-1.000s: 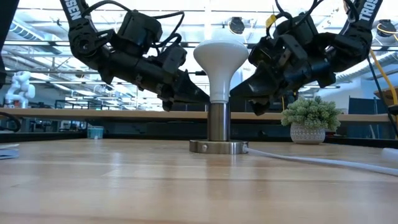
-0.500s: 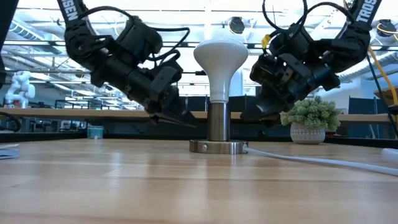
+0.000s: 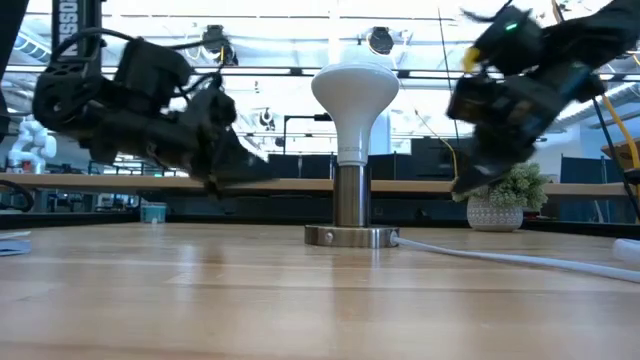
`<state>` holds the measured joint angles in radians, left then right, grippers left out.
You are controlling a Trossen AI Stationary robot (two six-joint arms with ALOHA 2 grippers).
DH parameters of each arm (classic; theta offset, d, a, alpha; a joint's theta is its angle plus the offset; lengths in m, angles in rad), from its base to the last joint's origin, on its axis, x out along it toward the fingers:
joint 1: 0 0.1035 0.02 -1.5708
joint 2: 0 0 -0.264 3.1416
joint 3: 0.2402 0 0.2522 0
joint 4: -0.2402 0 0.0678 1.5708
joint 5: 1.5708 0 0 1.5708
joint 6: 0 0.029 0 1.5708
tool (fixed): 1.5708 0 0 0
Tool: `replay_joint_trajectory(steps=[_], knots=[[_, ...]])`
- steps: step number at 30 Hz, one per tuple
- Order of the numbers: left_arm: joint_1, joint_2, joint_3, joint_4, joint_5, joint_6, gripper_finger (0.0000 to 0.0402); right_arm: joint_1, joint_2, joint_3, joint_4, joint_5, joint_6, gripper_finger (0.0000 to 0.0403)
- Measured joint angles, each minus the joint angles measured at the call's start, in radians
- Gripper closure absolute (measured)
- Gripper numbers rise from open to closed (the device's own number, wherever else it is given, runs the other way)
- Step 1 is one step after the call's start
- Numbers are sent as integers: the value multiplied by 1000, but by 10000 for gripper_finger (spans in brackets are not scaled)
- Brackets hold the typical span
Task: Screw lightbulb
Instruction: Remove the lightbulb from the lamp
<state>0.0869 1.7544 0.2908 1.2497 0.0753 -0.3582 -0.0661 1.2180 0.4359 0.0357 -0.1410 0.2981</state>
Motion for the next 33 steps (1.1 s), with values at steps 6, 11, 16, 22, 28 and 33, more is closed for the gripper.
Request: replay_joint_trajectory(steps=[6, 11, 16, 22, 28, 33], knots=[[42, -1, -66, 155, 142, 25, 401, 141, -172, -160, 117, 145, 127, 403], [59, -1, -83, 150, 152, 114, 401, 193, -228, -294, 447, 185, 122, 403], [57, -23, -82, 133, 149, 158, 401, 195, -228, -328, 475, 197, 114, 403], [50, -156, -83, -71, 120, 192, 401, 195, -227, -328, 423, 191, 109, 403], [7, -316, -83, -321, 78, 222, 401, 195, -227, -328, 424, 190, 109, 403], [-30, -341, -83, -353, 72, 236, 401, 195, -227, -328, 424, 189, 109, 403]])
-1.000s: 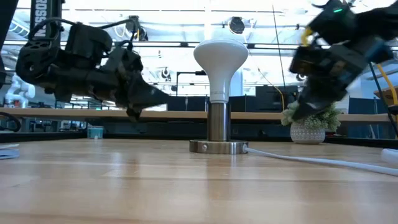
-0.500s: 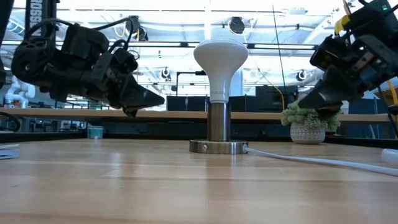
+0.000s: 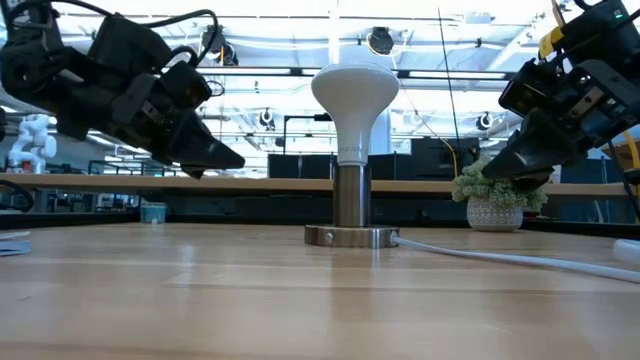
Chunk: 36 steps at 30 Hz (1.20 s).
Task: Screw lightbulb
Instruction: Remove the lightbulb from the lamp
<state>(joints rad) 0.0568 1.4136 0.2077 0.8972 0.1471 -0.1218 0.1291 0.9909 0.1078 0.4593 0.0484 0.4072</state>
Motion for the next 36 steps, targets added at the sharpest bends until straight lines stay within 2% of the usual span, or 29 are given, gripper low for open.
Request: replay_joint_trajectory(steps=[22, 32, 36], knots=[[-26, 0, 0, 1, -7, 1, 401, 0, 0, 0, 0, 0, 0, 403], [-102, 0, 0, -22, -184, 54, 401, 0, 0, 0, 0, 0, 0, 403], [-111, 0, 1, -25, -217, 78, 401, 0, 0, 0, 0, 0, 0, 403]])
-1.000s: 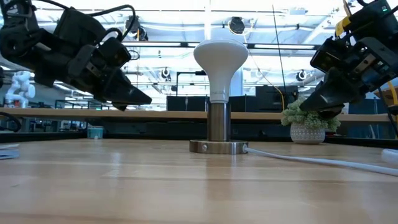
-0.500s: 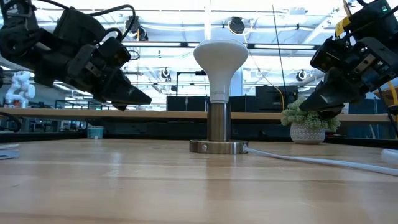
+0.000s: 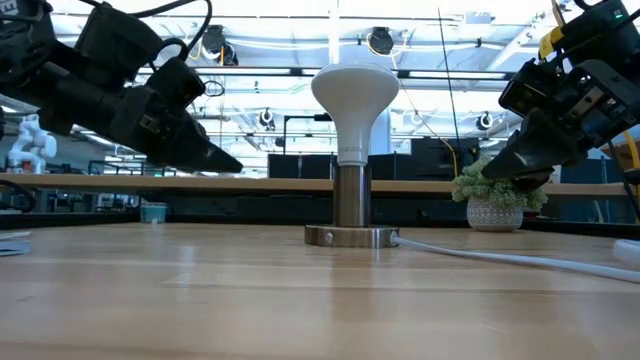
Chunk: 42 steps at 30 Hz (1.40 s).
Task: Screw lightbulb
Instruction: Remove the lightbulb from the lamp
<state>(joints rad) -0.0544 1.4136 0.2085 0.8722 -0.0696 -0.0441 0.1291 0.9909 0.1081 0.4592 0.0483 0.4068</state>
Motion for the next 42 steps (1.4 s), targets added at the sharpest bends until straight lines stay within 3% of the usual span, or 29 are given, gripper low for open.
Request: replay_joint_trajectory(steps=[6, 15, 28, 38, 42], knots=[[-33, 0, 5, 0, -43, 64, 401, 0, 0, 0, 0, 0, 0, 403], [-52, 0, 5, 14, -49, 9, 401, 0, 0, 0, 0, 0, 0, 403], [-51, 0, 5, 222, -70, 23, 401, 0, 0, 0, 0, 0, 0, 403], [-51, 0, 5, 222, -147, 78, 401, 0, 0, 0, 0, 0, 0, 403], [-51, 0, 13, 216, -148, 25, 401, -6, 0, 0, 1, 7, -4, 403]])
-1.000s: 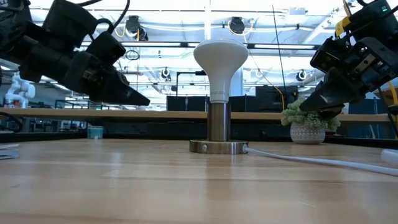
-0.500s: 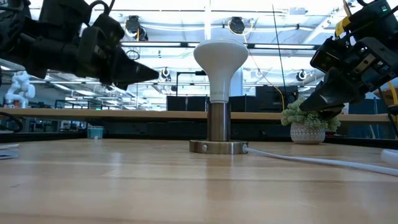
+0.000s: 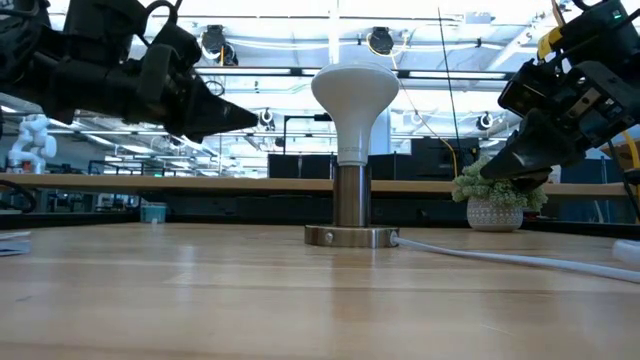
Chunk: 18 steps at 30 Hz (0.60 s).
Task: Screw lightbulb
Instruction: Remove the lightbulb from the lamp
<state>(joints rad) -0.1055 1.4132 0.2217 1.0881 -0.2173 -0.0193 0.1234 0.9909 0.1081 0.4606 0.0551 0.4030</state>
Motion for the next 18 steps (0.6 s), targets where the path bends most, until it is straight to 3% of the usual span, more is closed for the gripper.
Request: replay_joint_trajectory(steps=[10, 18], knots=[[-2, 5, 125, -247, 19, -6, 401, 0, 1, 0, 105, 3, 0, 403], [10, 65, 152, -221, 23, -5, 401, 1, 56, 2, 322, 6, -37, 403]])
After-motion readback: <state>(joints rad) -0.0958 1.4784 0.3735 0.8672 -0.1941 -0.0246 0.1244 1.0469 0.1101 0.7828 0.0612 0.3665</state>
